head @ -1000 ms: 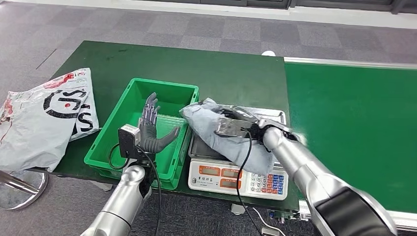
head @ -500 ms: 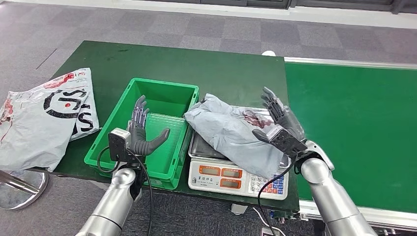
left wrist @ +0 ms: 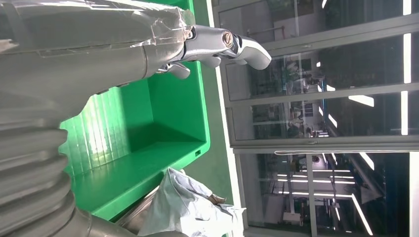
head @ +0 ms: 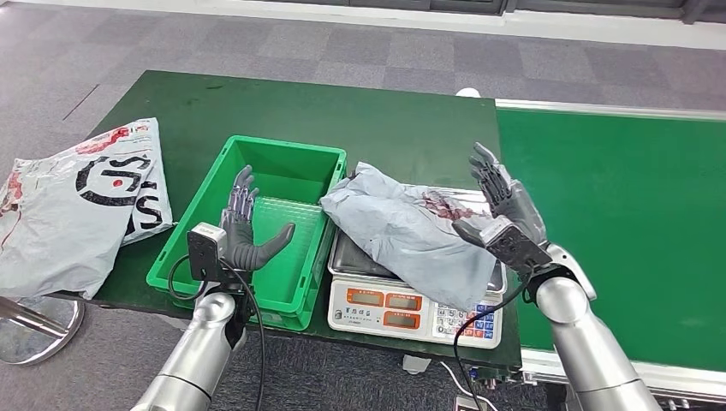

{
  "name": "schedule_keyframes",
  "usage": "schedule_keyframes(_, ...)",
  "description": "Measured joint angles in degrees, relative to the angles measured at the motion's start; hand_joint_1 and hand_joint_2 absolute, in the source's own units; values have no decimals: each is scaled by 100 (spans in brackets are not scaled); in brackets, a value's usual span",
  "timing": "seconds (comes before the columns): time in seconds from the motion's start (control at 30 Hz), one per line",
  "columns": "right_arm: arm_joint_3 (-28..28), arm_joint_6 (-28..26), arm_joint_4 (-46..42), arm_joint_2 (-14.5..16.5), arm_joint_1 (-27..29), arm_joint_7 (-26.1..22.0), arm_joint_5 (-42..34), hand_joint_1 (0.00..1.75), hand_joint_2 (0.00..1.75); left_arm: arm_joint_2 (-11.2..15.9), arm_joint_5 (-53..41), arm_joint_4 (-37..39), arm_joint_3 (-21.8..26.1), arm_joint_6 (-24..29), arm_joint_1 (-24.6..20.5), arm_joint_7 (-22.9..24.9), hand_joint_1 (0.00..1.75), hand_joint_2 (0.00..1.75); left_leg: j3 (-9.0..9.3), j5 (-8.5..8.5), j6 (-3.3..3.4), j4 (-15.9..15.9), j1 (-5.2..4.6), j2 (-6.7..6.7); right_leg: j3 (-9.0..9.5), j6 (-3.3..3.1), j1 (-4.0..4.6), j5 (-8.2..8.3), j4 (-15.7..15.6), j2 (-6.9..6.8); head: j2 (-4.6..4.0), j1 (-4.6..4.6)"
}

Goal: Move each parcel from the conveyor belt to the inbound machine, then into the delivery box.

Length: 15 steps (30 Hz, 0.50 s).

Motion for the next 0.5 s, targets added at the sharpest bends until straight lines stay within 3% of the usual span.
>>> schedule_keyframes(0.37,-605,-310,-940,15,643,-593,-111,0,175,-1,-111,-130,23,-75,99,0,0,175,-1,-4,0,0,0,0,-2,0,0,-2,0,0,0,1)
schedule_keyframes(0.5,-929,-726,-1181,83,817,-1044,-558,0,175,-49,-157,-526,-43,-338,64,-4,0,175,-7,0,3,5,0,-1,-10,0,0,-1,-1,-10,0,1)
